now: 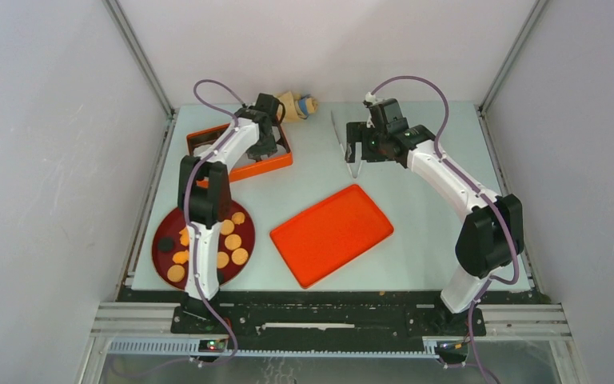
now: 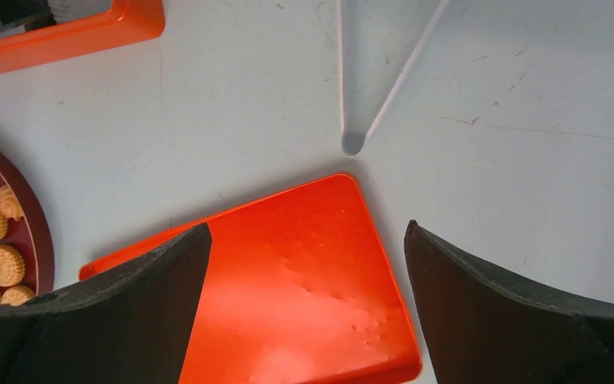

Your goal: Pack the cookies

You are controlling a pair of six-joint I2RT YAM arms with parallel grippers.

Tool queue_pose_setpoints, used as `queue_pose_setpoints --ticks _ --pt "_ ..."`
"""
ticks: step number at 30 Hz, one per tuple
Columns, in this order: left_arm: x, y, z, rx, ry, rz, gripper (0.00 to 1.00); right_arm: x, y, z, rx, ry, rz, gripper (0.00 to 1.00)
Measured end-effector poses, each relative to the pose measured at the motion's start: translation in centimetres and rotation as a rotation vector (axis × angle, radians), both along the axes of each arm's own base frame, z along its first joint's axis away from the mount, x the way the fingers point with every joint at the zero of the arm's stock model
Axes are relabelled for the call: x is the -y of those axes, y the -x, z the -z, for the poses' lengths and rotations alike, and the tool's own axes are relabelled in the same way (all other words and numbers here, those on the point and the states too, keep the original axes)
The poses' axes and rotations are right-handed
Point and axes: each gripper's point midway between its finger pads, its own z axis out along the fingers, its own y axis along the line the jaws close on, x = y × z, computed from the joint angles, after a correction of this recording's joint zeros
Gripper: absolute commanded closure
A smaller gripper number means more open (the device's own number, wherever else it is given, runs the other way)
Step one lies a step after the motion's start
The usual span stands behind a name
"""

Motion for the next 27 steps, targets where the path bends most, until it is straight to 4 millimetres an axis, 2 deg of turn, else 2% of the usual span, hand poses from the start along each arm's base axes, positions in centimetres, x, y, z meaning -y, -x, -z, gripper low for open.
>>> queue_pose_setpoints --ticks 5,8,11,14,17,22,27 --pt "0.4 0.2 0.1 -0.007 0.009 0.012 0.38 -0.6 0.0 -0.2 0.0 -0.026 -0.015 0.0" --pt "1.3 0.3 0.2 -0.01 0.029 0.032 0.42 -0.9 0.0 -0.3 0.001 -0.043 -0.022 0.0" --pt "2.2 0.0 0.8 -0.023 0.046 0.058 0.51 -1.1 0.0 -0.4 0.002 -0.055 -0.026 0.0" --pt "3.3 -0.5 2.1 -0.038 0.059 0.082 0.51 -1.1 0.0 -0.4 0.001 -0.057 -0.024 0.0" --pt "4.4 0.2 2.9 -0.066 0.066 0.109 0.51 -1.0 0.2 -0.4 0.001 -0.058 -0.021 0.0" --pt "9.0 1.4 2.9 -0.067 0.1 0.206 0.51 -0.5 0.2 -1.2 0.015 -0.066 -0.011 0.0" --pt "15.9 4.8 3.0 -0.096 0.151 0.36 0.51 -0.2 0.3 -1.9 0.029 -0.075 -0.003 0.0"
